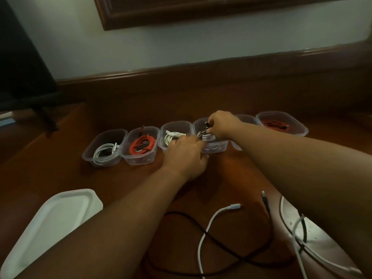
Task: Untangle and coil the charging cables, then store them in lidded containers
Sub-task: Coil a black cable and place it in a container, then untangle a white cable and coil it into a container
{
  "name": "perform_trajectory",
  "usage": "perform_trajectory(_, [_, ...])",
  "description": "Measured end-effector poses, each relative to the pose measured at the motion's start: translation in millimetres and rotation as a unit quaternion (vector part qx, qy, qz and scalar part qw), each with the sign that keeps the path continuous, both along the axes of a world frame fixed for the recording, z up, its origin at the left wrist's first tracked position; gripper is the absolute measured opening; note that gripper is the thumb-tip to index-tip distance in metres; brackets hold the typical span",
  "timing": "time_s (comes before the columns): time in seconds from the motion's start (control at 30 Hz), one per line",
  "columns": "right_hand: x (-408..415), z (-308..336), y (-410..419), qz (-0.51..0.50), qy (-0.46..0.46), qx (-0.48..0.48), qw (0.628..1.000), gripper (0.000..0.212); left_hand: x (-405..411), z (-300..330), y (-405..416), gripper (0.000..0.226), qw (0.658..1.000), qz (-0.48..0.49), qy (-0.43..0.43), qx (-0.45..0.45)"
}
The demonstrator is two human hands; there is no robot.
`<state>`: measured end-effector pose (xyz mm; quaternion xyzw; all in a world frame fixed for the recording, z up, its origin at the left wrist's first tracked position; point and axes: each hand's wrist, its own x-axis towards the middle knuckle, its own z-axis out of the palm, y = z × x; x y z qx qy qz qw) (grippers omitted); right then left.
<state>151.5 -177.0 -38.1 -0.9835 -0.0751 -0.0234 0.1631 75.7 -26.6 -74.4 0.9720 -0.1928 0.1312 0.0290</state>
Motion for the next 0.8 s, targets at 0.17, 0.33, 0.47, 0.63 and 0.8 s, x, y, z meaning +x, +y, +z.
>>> perform_trajectory(0.17, [5, 3, -5, 0.006, 0.042, -0.019, 0.999, 0.026, 1, 0, -1, 0.049, 1.0, 0.002, 0.002, -0.003])
perform_trajectory(0.33, [5, 0, -7, 0.002, 0.017, -0.017, 1.0, 0.023, -2, 1, -5, 0.05, 1.0, 0.011, 0.0, -0.005])
perform_trajectory(0.47, [-1, 1, -11, -0.015, -0.012, -0.048, 0.999, 0.015, -3, 3, -6, 0.055, 1.0, 0.014, 0.017, 0.006])
perform_trajectory(0.63, [-12, 4, -12, -0.009, 0.006, -0.034, 0.999, 0.035, -9, 3, -6, 0.066, 0.998, 0.016, 0.048, 0.026])
perform_trajectory(0.8, [-37, 17, -13, 0.0, -0.013, -0.044, 0.999, 0.031, -26, 9, -8, 0.057, 0.999, 0.009, 0.047, 0.003])
